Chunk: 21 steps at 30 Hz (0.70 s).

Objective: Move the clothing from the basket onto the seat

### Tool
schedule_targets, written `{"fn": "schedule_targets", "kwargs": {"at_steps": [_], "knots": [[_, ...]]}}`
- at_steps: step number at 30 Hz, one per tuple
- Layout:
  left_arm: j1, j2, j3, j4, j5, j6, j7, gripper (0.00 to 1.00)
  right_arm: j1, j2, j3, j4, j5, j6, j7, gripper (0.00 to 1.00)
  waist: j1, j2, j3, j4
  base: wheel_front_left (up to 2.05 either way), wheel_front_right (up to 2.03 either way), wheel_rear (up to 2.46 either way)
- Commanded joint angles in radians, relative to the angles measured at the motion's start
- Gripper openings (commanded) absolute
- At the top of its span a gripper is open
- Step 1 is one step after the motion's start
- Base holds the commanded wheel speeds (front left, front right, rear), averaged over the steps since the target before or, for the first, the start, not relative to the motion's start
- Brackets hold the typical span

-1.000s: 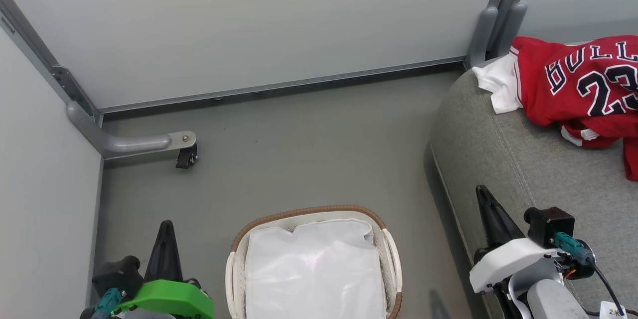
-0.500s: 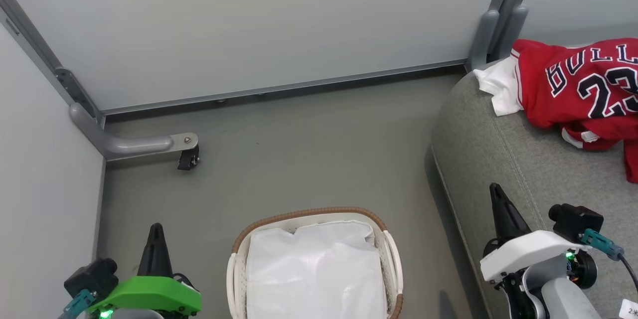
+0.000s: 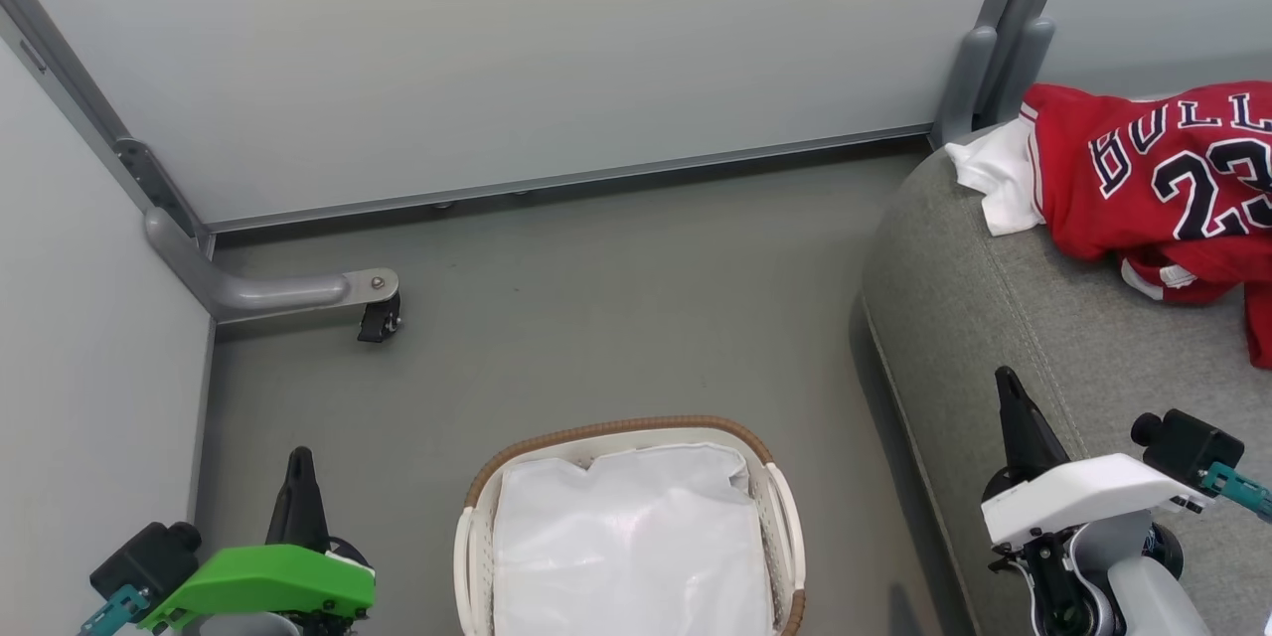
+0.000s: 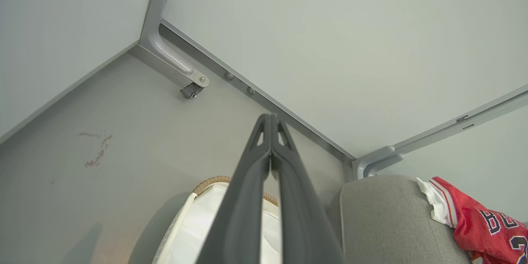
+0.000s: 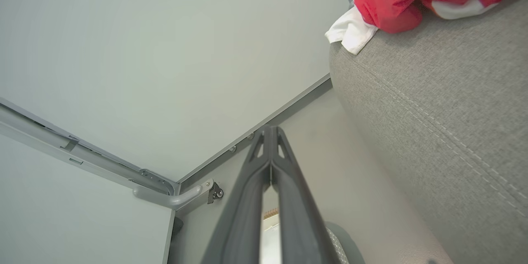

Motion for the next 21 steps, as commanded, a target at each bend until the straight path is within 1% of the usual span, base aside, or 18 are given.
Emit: {"fn": "schedule_targets", "kwargs": {"at_steps": [1, 21], "knots": [[-0.03, 0.003, 0.007, -0.018, -0.033, -0.009, 0.009, 0.0, -0.001, -0.006, -0.007, -0.02, 0.038, 0.0, 0.009, 0.0, 0.0, 0.0, -0.001, 0.0, 0.0, 0.0, 0.0], [-0.044, 0.004, 0.041, -0.036, -0.255, -0.028, 0.076, 0.0, 0.012, -0.008, -0.032, -0.048, 0.286, -0.001, 0.075, 0.0, 0.0, 0.0, -0.011, 0.005, 0.0, 0.0, 0.0]]}}
